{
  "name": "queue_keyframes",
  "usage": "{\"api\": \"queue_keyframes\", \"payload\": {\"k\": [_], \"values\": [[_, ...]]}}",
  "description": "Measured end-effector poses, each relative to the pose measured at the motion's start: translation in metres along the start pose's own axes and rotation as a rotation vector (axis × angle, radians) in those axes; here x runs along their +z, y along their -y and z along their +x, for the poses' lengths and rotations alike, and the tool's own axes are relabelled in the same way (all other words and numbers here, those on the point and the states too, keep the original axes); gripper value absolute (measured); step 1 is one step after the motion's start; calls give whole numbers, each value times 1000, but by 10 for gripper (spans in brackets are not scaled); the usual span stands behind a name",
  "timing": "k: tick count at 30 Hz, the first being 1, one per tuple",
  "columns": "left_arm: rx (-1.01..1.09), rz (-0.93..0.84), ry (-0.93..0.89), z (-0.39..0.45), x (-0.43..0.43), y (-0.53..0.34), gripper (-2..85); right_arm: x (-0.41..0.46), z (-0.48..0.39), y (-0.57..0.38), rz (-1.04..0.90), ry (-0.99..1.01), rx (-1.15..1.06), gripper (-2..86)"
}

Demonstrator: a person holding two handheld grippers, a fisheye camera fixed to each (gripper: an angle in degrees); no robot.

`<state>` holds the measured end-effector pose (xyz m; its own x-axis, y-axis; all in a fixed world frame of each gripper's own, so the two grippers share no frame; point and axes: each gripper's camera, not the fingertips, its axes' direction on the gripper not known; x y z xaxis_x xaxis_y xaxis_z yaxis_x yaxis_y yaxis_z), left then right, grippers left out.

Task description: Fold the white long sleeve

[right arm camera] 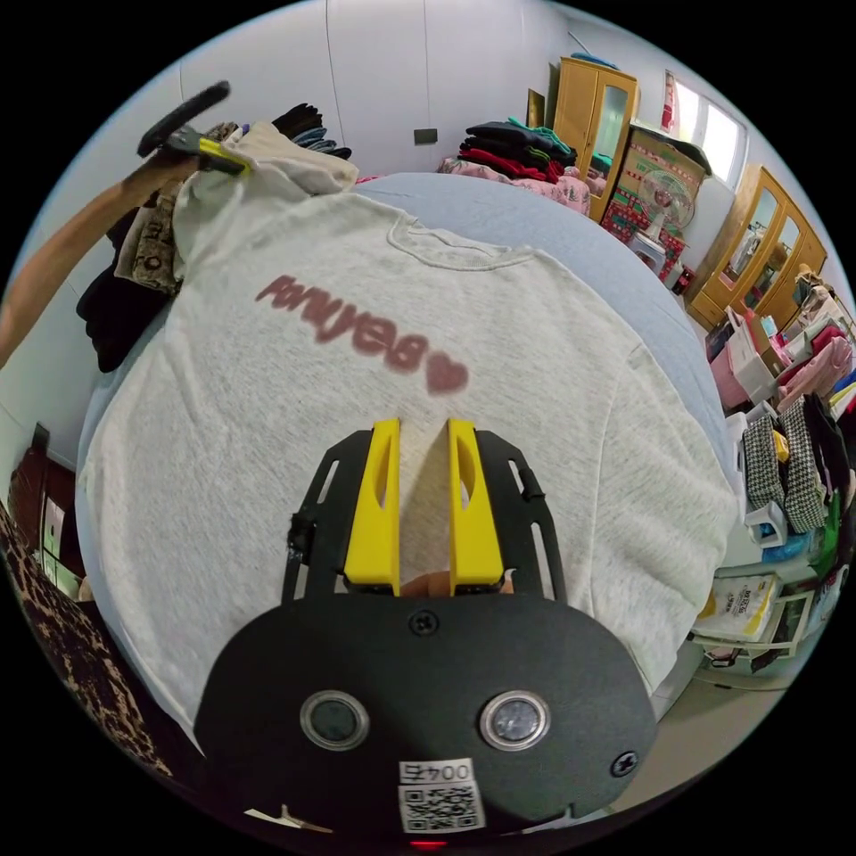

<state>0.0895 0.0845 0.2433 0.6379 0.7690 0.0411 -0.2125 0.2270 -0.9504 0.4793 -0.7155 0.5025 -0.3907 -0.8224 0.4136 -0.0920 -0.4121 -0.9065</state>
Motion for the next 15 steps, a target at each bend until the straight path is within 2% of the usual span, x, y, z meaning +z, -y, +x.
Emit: {"api": "queue_keyframes", "payload": {"k": [1,2,4,7,11,13,15], "values": [[-154,48,16,-30,-8,-23,26,0,1,0,0,1,0,86],[-221,73,47,-36,-4,-43,24,0,1,1,0,2,1,86],[-219,61,105,-16,18,-59,24,0,3,2,0,3,1,86],[-90,72,294,40,40,-59,29,1,5,3,0,6,3,86],[155,-14,419,90,73,-46,50,1,3,4,-1,-9,-4,86],[248,-55,471,103,82,-46,60,1,2,5,-1,-16,-7,86],[265,-83,435,101,81,-45,68,1,4,6,0,-8,-3,86]]}}
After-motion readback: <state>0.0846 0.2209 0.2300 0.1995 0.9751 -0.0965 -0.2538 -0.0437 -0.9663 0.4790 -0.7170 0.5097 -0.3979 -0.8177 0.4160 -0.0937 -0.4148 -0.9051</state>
